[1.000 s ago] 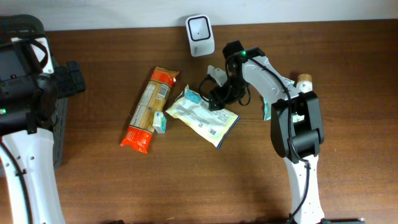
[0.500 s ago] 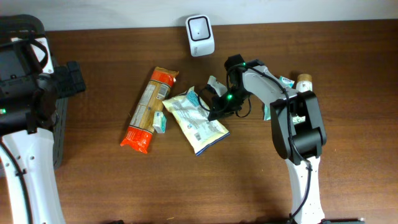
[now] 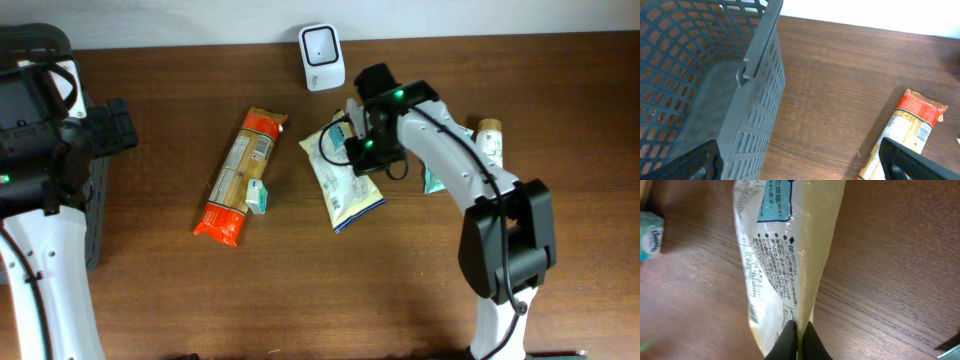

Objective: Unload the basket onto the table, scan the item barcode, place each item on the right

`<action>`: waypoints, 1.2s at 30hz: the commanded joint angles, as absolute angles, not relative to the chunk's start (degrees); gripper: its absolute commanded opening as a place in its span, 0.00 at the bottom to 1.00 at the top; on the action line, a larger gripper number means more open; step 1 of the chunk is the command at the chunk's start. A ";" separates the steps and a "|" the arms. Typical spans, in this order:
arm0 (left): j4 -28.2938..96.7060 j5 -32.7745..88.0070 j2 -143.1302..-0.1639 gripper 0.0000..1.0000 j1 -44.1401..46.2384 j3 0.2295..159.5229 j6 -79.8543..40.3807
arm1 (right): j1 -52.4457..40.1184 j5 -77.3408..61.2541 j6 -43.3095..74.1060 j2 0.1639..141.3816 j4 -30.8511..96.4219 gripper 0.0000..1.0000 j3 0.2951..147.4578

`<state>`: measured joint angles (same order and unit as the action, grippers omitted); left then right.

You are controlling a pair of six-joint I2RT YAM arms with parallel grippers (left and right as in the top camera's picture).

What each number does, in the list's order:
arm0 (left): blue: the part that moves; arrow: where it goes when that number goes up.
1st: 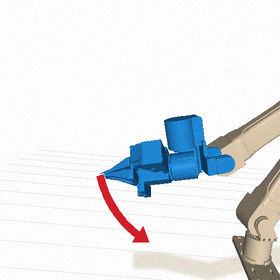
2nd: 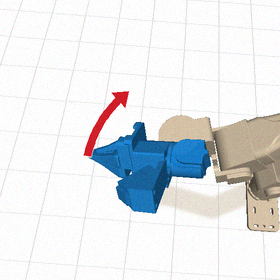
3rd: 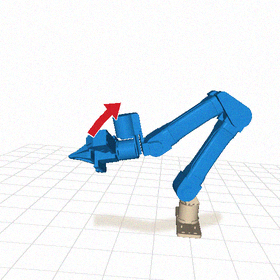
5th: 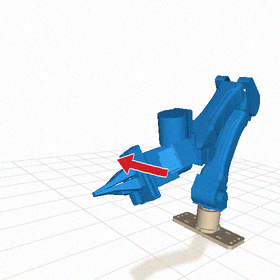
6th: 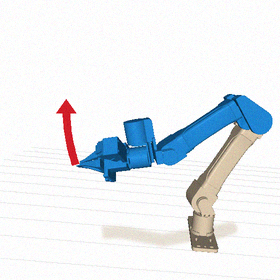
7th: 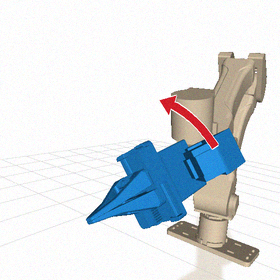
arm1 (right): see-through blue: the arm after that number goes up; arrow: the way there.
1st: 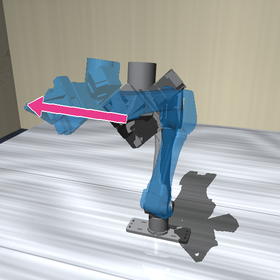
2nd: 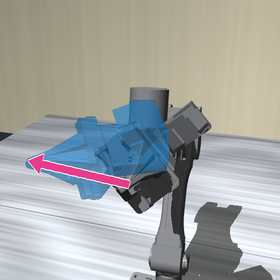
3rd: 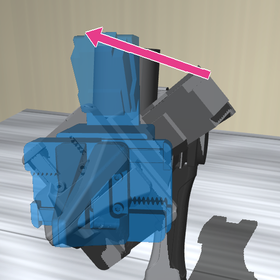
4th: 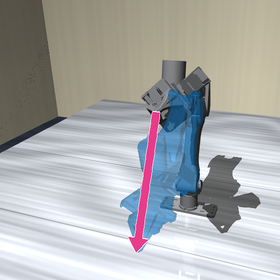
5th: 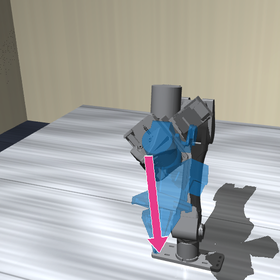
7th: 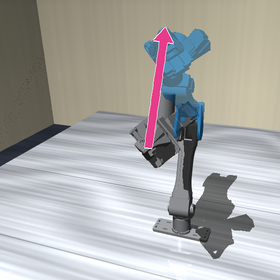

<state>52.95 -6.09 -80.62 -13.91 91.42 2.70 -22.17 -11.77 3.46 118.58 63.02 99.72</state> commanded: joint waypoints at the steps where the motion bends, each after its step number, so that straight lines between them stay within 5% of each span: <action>1: 52.82 -6.48 -80.38 0.99 -14.04 91.88 2.17 | -25.76 -8.32 5.02 118.24 63.09 0.04 99.55; 10: 52.84 -6.48 -80.38 0.99 -14.04 91.88 2.17 | -29.34 -3.36 8.49 118.21 64.18 0.04 102.96; 18: 52.82 -6.48 -80.38 0.99 -14.04 91.88 2.17 | -42.59 4.80 10.00 118.21 64.75 0.04 103.94; 27: 52.82 -6.48 -80.38 0.99 -14.04 91.88 2.17 | -47.88 -3.75 11.49 118.98 57.84 0.04 102.67; 30: 52.84 -6.48 -80.38 0.99 -14.04 91.88 2.17 | -47.88 -8.05 11.49 122.54 54.68 0.36 101.45; 36: 52.82 -6.48 -80.38 0.99 -14.04 91.88 2.17 | -47.88 -9.93 13.15 125.84 54.04 0.44 101.45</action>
<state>52.95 -6.07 -80.62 -13.91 91.42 2.70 -47.35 -8.51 11.84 125.08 54.94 101.93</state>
